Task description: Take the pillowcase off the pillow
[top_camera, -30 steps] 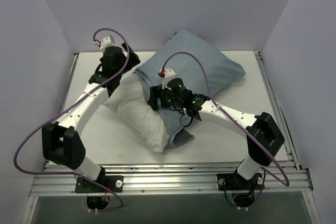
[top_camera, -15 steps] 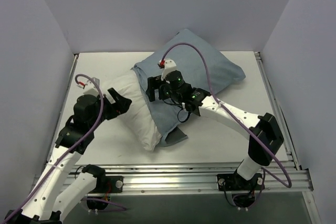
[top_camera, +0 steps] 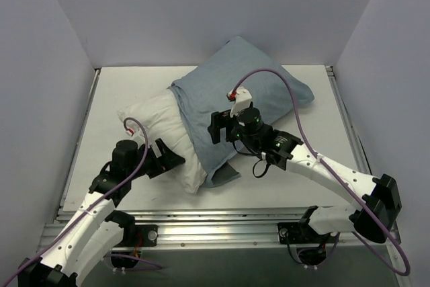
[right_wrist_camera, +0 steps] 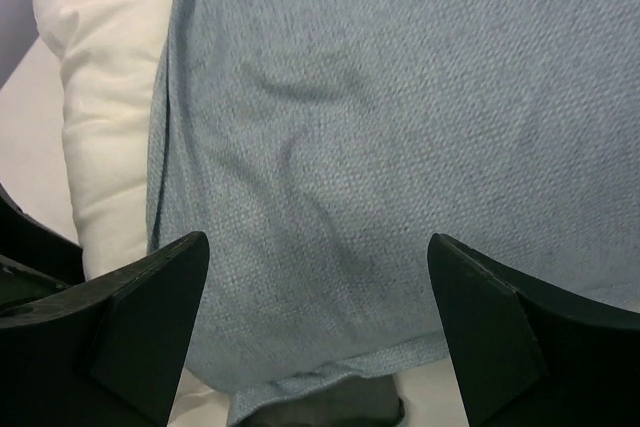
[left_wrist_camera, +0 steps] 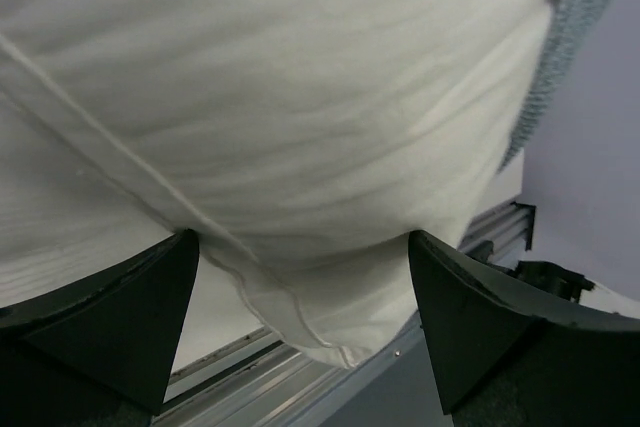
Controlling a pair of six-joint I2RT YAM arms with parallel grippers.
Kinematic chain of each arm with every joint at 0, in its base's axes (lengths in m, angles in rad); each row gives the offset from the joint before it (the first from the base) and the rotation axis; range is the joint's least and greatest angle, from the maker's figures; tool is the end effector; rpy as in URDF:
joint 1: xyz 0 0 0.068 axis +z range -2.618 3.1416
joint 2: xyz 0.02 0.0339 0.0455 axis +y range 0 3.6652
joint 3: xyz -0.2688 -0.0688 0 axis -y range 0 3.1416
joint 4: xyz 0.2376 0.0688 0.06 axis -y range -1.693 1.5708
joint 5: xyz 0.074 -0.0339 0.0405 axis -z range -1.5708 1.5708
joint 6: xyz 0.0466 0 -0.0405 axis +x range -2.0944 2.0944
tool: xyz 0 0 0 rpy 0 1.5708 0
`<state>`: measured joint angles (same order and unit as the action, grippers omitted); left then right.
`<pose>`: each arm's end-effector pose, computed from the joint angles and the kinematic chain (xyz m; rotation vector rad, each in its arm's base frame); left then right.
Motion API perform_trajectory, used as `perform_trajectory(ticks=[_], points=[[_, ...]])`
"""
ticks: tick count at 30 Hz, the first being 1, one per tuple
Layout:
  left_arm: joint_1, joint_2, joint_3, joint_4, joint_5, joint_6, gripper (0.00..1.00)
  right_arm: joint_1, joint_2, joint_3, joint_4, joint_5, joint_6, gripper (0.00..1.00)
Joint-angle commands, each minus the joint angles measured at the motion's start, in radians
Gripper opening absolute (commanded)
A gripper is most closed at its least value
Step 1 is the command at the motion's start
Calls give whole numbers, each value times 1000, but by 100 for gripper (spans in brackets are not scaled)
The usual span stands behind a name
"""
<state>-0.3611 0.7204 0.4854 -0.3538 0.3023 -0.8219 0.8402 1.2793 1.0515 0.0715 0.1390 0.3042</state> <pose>0.1462 -0.0701 0.2280 -0.3428 2.2814 -0.9763 0.2093 0.2239 0.3570 -0.3687 1.7419 0.7186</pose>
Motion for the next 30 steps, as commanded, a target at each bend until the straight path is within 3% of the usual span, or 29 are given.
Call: perform_trajectory(ticks=[1,6,21,22,24,25,30], points=[[-9,2,4,240,139,-25,94,39,-17,-54,-3,47,22,86],[-21,1,-1,280,150,-23,94,59,9,-105,30,56,39,86],[-108,174,-37,391,3,-49,97,149,112,-79,63,65,47,86],[-110,180,-36,401,-2,-49,68,155,117,-70,57,85,64,86],[-110,179,-27,389,-23,-48,32,174,127,-55,45,106,70,86],[-110,171,-12,365,-31,-45,5,195,127,-47,39,115,67,86],[-111,131,35,280,-60,-28,2,266,159,5,-7,230,78,86]])
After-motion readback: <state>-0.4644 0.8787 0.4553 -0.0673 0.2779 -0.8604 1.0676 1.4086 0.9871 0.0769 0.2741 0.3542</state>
